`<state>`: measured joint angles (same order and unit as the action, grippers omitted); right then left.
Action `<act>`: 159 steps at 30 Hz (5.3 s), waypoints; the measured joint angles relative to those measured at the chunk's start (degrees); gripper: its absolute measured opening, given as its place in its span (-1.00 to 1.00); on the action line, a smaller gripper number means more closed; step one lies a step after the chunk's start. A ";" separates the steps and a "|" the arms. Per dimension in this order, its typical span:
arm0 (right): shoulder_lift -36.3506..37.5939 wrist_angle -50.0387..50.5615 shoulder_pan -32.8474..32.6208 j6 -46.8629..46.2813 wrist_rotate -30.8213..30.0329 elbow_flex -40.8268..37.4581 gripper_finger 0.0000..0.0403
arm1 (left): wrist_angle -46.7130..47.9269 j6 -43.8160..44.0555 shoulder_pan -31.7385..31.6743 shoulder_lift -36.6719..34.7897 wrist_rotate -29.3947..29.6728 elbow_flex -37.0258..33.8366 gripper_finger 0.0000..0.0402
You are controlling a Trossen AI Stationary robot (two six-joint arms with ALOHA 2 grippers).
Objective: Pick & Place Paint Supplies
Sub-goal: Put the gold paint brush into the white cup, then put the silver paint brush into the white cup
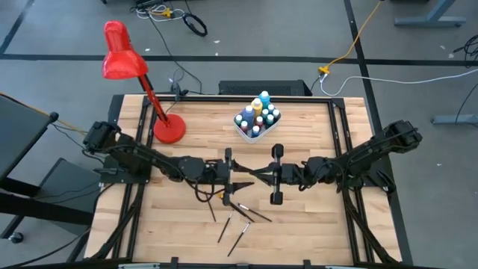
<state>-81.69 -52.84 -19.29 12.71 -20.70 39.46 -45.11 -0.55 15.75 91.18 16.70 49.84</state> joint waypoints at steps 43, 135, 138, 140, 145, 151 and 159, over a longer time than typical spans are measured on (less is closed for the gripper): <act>0.02 8.36 4.49 -5.82 -0.34 0.09 -0.52 | 10.86 4.37 -2.36 -0.35 0.12 0.02 -0.92; -33.42 37.61 -1.48 -31.41 3.45 16.76 -0.23 | 69.79 20.78 25.90 -44.72 40.11 -5.62 -0.45; -33.42 37.50 -1.48 -31.69 4.48 16.76 -0.25 | 69.72 20.70 25.90 -44.68 40.09 -5.62 -0.45; -33.42 37.48 -1.48 -32.00 5.53 16.76 -0.27 | 69.67 20.71 25.90 -44.68 40.09 -5.62 -0.45; -33.44 36.02 -1.50 -31.87 8.21 16.70 -0.27 | 69.64 21.08 25.90 -44.68 40.07 -5.62 -0.45; -33.42 35.05 -1.52 -32.54 6.79 16.68 -0.29 | 69.62 21.08 25.90 -44.68 40.07 -5.62 -0.45; -33.31 33.05 -1.62 -33.55 8.18 16.68 -0.31 | 69.62 21.16 25.90 -44.68 40.05 -5.62 -0.45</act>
<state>-115.00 -19.79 -20.92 -20.84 -12.51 56.14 24.51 20.61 41.65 46.50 56.75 44.23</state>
